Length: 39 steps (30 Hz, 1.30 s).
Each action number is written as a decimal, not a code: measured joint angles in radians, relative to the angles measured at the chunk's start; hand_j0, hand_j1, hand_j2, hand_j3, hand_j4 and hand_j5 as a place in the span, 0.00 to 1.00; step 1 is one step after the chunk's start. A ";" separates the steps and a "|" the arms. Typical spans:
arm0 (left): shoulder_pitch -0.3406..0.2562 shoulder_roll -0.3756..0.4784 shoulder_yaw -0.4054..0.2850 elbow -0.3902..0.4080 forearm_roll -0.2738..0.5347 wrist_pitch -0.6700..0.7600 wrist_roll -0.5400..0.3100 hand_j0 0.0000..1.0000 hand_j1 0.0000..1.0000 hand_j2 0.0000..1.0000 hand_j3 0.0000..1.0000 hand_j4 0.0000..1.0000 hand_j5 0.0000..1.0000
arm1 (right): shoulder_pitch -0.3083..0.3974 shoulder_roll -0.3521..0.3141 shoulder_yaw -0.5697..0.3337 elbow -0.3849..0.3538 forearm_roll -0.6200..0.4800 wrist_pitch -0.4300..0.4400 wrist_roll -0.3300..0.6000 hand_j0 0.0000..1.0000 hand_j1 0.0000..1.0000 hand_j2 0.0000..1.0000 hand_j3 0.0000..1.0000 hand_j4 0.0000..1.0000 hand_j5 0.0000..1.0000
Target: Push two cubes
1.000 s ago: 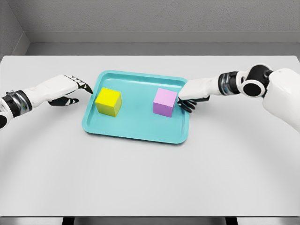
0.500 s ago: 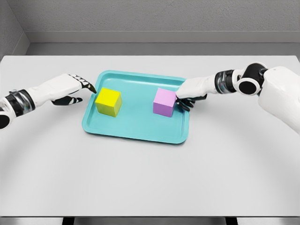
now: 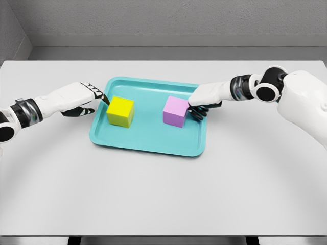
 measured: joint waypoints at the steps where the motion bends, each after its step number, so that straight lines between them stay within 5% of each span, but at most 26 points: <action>1: 0.000 0.000 -0.001 -0.002 -0.001 0.000 0.000 0.64 0.64 0.64 0.64 0.64 0.64 | 0.000 0.002 0.000 0.001 0.000 0.000 0.000 0.12 0.12 0.12 0.12 0.12 0.12; 39: -0.012 0.031 -0.049 -0.036 0.011 0.000 0.004 0.64 0.64 0.64 0.64 0.64 0.64 | -0.032 0.084 0.002 0.081 0.022 0.000 0.000 0.12 0.12 0.12 0.12 0.12 0.12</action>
